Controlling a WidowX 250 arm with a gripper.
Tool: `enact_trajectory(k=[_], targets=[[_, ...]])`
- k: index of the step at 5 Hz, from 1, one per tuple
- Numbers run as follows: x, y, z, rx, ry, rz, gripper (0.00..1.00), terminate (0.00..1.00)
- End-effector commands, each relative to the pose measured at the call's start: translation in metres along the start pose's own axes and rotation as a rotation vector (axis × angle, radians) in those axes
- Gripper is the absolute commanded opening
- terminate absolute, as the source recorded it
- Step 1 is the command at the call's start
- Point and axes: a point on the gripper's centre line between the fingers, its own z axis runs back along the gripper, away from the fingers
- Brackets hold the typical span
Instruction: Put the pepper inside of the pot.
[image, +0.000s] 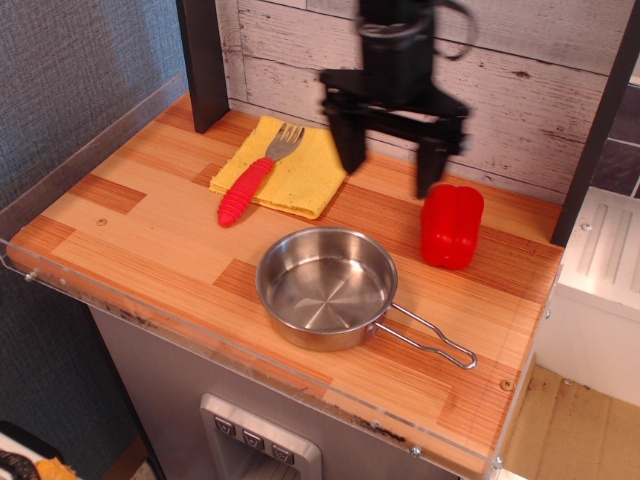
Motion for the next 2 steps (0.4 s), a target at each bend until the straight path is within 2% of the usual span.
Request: enact_trajectory(k=[1, 2], targets=[[0.024, -0.032, -0.012, 0.058, -0.042, 0.076, 1.0, 0.0], [0.02, -0.022, -0.026, 0.111, -0.044, 0.092, 1.0, 0.0]])
